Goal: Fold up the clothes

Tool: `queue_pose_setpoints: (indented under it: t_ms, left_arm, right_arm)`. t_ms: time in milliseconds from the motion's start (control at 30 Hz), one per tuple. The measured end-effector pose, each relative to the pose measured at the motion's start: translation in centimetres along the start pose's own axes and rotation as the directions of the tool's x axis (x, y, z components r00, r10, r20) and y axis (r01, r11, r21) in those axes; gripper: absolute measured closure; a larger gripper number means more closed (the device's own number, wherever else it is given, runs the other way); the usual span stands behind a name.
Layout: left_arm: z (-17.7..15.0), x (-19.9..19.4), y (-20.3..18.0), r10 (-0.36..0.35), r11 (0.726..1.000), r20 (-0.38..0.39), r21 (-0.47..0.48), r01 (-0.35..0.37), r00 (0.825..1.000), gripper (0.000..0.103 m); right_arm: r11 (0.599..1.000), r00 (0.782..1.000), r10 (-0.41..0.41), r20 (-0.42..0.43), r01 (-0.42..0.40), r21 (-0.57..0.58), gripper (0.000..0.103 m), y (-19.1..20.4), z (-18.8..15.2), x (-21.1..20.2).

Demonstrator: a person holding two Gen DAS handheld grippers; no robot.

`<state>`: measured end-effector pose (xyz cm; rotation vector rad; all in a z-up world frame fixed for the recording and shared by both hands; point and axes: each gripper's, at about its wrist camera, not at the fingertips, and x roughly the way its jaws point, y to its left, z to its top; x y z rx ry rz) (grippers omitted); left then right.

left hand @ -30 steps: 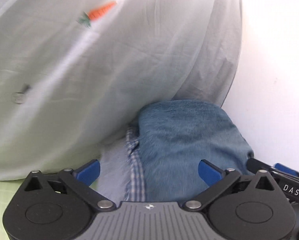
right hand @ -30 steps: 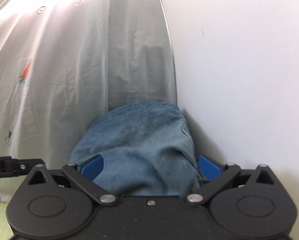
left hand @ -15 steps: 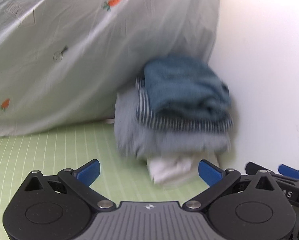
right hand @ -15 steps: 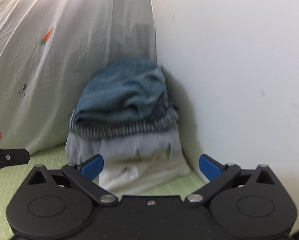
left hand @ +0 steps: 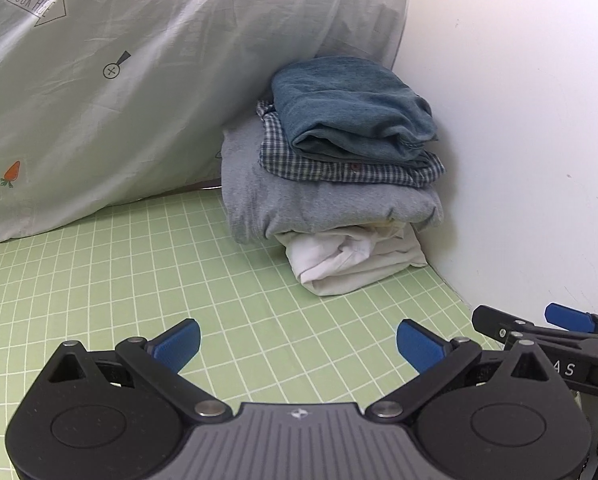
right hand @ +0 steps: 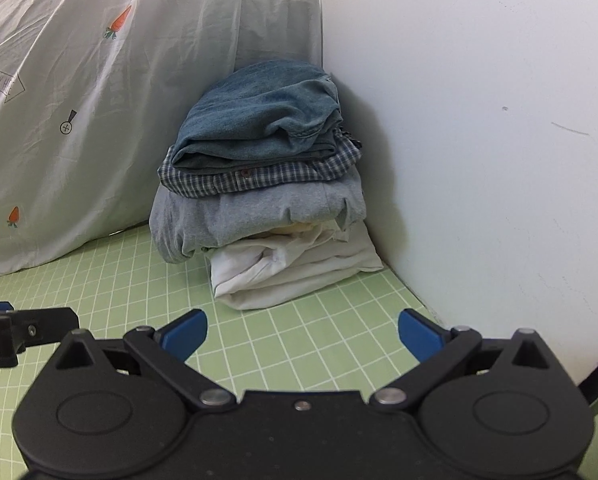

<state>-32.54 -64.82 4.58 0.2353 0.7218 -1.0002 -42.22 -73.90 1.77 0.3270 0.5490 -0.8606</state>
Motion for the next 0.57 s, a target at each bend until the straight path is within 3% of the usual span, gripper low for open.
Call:
queue_pose_setpoints:
  t_ms: [567]
  left_arm:
    - [-0.5, -1.0, -0.1, -0.027, 0.999, 0.001, 0.022, 0.026, 1.000, 0.000]
  right_arm:
    - [1.000, 1.000, -0.013, 0.009, 0.013, 0.021, 0.000, 0.0, -0.6, -1.2]
